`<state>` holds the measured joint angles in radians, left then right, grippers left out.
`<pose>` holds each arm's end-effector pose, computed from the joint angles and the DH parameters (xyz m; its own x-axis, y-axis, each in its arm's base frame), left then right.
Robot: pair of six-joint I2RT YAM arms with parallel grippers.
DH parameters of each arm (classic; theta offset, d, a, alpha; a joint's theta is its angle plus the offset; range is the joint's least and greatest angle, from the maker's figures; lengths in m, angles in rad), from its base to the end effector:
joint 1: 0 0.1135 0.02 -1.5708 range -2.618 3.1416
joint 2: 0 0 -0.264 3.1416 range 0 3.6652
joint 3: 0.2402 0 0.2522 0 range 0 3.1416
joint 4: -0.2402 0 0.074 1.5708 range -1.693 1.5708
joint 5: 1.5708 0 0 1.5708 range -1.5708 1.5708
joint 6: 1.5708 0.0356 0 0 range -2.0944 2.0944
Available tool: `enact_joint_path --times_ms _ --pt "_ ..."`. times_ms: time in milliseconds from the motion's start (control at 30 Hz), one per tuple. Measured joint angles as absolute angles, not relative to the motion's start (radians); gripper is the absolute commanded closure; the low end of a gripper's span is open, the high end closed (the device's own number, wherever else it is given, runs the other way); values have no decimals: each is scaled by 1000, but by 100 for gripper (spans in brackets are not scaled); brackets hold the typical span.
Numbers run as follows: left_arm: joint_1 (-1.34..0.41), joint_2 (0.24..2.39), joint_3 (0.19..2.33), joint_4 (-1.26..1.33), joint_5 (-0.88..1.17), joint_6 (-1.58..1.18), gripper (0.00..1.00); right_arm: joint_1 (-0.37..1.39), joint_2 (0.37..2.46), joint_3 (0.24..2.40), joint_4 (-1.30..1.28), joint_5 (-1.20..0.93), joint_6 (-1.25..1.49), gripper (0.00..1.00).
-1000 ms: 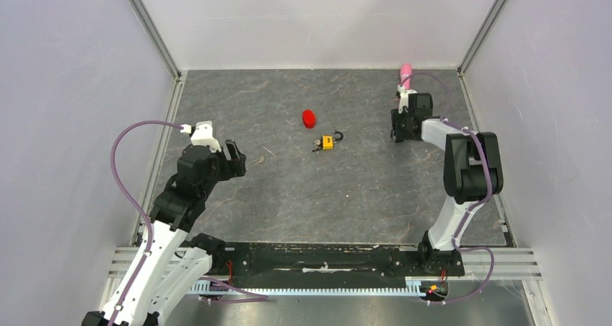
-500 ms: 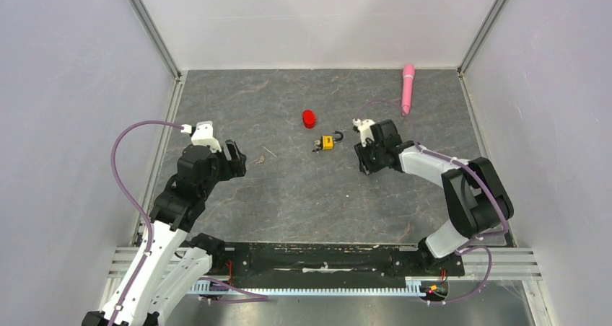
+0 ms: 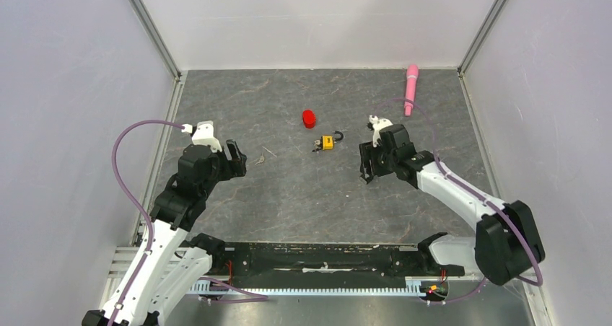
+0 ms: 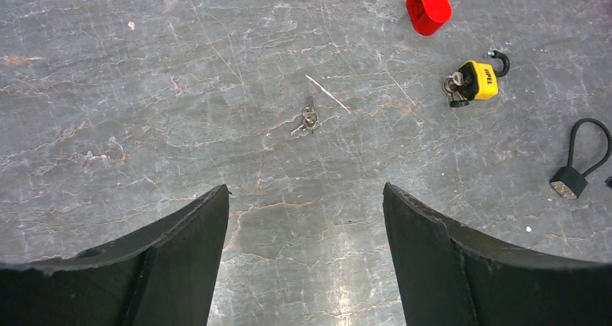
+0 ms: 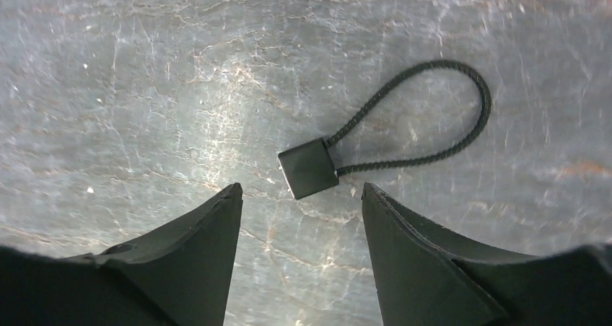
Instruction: Unlock with the key
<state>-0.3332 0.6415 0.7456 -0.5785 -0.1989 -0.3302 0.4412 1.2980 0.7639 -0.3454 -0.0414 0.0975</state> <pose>0.1372 -0.0400 0.3069 -0.4585 -0.1777 -0.8708 0.0062 0.9792 -0.2030 0.2346 0.1124 0.2103 -0.7372 -0.2406 -0.6314 -0.3806 0.9200 0.0938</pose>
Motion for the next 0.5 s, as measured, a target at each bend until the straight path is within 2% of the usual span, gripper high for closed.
enact_joint_path --times_ms 167,500 --pt "-333 641 746 -579 -198 -330 18 441 1225 693 -342 28 302 36" --pt "-333 636 746 -579 -197 -330 18 441 1275 643 -339 162 556 43"
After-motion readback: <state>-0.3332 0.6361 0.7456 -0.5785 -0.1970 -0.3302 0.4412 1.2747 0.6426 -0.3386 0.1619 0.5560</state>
